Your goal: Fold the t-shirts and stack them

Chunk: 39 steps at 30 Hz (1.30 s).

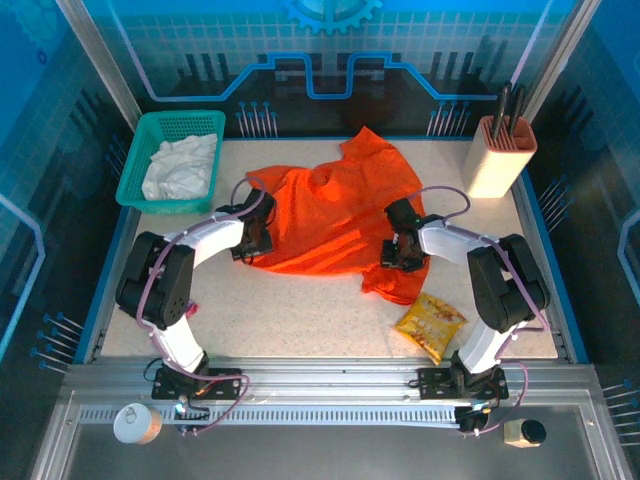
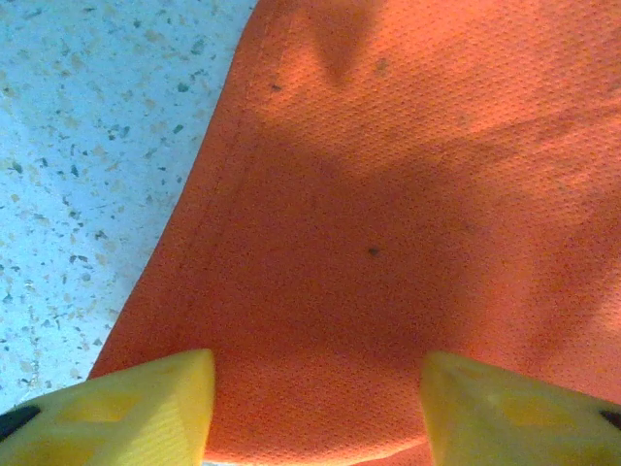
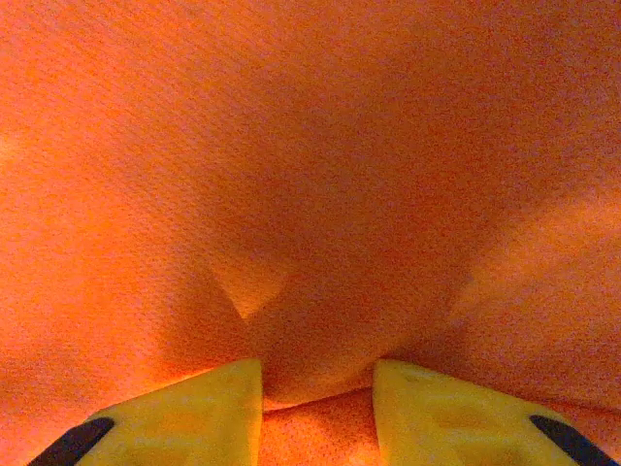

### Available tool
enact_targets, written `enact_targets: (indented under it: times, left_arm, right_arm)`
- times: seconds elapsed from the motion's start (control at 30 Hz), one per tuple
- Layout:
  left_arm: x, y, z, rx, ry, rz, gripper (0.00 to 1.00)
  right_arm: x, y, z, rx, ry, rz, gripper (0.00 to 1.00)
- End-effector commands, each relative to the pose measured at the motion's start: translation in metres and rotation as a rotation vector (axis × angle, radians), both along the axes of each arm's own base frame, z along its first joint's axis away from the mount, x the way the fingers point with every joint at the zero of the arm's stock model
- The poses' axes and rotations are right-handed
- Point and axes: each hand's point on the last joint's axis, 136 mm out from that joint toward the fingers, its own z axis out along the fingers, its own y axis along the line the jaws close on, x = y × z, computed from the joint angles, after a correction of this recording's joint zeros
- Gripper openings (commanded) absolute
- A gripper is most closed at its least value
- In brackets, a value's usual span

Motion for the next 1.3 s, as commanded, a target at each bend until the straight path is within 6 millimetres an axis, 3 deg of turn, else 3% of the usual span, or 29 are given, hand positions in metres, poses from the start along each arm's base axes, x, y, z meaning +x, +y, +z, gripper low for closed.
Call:
enact_targets:
  times: [0.0, 0.03, 0.13, 0.2, 0.23, 0.37, 0.63, 0.9, 1.07, 1.2, 1.27]
  left_arm:
    - [-0.004, 0.013, -0.004, 0.055, 0.005, 0.014, 0.59]
    - [-0.008, 0.012, -0.010, 0.051, 0.019, 0.013, 0.52]
    - [-0.019, 0.010, -0.026, 0.023, 0.056, 0.008, 0.18]
    - [-0.026, 0.010, -0.031, 0.016, 0.068, 0.012, 0.02]
    - [-0.028, 0.011, -0.032, 0.017, 0.069, 0.015, 0.00]
    - [-0.040, 0.019, -0.019, 0.039, 0.059, 0.028, 0.00]
    - [-0.081, 0.030, 0.031, -0.003, -0.008, 0.061, 0.00]
    - [-0.100, 0.025, 0.034, -0.070, 0.000, 0.065, 0.15]
    - [-0.092, 0.023, 0.049, -0.083, -0.060, 0.055, 0.35]
    - [-0.064, 0.020, 0.064, -0.052, -0.093, 0.018, 0.43]
    - [-0.044, 0.016, 0.067, -0.037, -0.102, -0.003, 0.43]
  right_arm:
    - [-0.008, 0.011, -0.010, 0.015, 0.027, -0.012, 0.35]
    - [-0.011, 0.010, -0.013, 0.006, 0.036, -0.014, 0.34]
    - [-0.023, 0.002, -0.018, -0.017, 0.055, -0.026, 0.31]
    - [-0.030, 0.000, -0.019, -0.011, 0.064, -0.024, 0.30]
    - [-0.033, 0.000, -0.019, -0.006, 0.065, -0.027, 0.31]
    - [-0.049, -0.004, -0.019, -0.015, 0.090, -0.040, 0.31]
    - [-0.061, -0.015, -0.006, -0.057, 0.064, -0.083, 0.35]
    - [-0.052, -0.013, 0.006, -0.054, 0.032, -0.080, 0.36]
    - [-0.049, -0.014, 0.027, -0.056, -0.012, -0.071, 0.47]
    - [-0.049, -0.018, 0.036, -0.059, -0.031, -0.069, 0.54]
    - [-0.035, -0.013, 0.048, -0.035, -0.063, -0.066, 0.54]
